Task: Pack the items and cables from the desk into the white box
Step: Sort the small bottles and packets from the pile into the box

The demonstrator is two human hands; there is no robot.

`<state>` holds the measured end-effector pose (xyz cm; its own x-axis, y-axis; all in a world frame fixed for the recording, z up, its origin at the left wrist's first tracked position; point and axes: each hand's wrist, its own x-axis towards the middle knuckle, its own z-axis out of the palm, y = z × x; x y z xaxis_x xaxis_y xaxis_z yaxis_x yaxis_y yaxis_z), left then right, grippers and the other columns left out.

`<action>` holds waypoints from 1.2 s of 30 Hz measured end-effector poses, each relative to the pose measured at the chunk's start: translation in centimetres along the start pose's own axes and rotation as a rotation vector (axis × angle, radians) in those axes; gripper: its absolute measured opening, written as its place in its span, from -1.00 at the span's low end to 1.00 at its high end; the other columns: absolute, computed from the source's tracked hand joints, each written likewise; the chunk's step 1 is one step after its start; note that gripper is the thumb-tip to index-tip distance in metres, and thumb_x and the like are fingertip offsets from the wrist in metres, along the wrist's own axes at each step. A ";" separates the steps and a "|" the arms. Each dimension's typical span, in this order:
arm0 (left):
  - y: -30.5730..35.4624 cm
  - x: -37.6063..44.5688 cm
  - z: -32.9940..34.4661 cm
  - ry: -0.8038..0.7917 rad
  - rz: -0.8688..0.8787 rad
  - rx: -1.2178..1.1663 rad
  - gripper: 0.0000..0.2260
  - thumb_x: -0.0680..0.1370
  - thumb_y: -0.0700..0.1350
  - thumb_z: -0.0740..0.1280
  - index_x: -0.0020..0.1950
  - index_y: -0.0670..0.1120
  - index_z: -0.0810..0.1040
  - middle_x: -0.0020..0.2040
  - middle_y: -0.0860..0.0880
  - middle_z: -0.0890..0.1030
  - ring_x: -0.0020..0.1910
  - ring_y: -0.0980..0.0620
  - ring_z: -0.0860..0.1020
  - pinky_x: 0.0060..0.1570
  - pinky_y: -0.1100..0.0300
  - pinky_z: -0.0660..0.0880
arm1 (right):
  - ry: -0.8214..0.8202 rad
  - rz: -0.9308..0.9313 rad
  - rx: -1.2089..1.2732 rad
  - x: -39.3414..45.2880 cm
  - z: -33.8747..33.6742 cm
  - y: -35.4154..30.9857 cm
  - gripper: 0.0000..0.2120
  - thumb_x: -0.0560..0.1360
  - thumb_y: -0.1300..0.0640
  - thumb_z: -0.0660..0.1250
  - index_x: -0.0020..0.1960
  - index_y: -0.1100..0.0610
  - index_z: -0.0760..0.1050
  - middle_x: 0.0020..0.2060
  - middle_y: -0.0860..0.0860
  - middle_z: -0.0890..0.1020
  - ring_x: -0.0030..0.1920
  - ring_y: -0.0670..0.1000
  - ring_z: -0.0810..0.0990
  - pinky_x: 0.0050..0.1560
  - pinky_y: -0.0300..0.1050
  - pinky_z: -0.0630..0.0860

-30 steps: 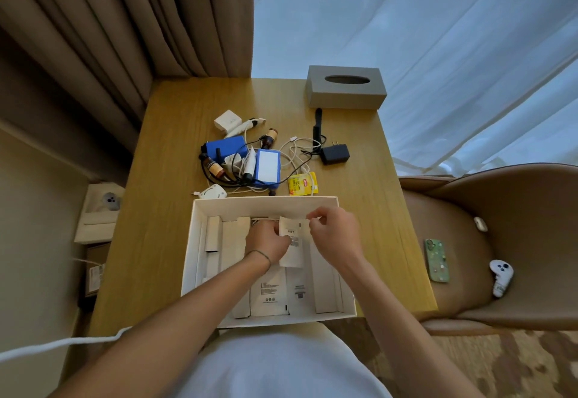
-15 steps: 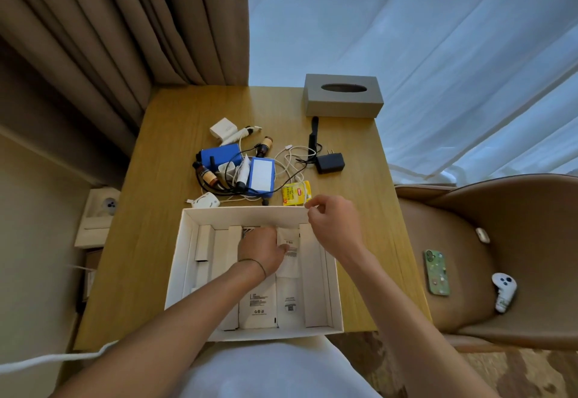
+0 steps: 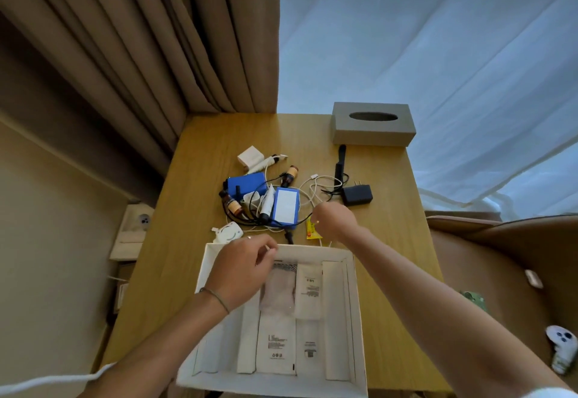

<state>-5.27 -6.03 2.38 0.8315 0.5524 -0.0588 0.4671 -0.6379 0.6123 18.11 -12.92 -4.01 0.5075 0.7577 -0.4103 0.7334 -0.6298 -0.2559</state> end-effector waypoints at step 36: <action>-6.6 17.9 1.3 -0.274 -0.205 0.331 -0.64 0.54 0.14 0.38 0.23 -0.02 0.47 0.03 -0.08 0.63 -0.09 -0.04 0.57 -0.26 0.13 0.44 | 0.223 0.254 1.221 0.3 -3.1 -4.1 -0.74 0.48 0.36 0.45 -0.01 0.02 0.55 -0.07 0.00 0.70 -0.07 -0.09 0.70 -0.32 -0.33 0.55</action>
<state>6.96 7.33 -3.75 0.7402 0.5510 -0.3853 0.6634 -0.6917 0.2853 16.69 -9.57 -0.42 0.7244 0.5303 -0.4406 -0.2287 -0.4180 -0.8792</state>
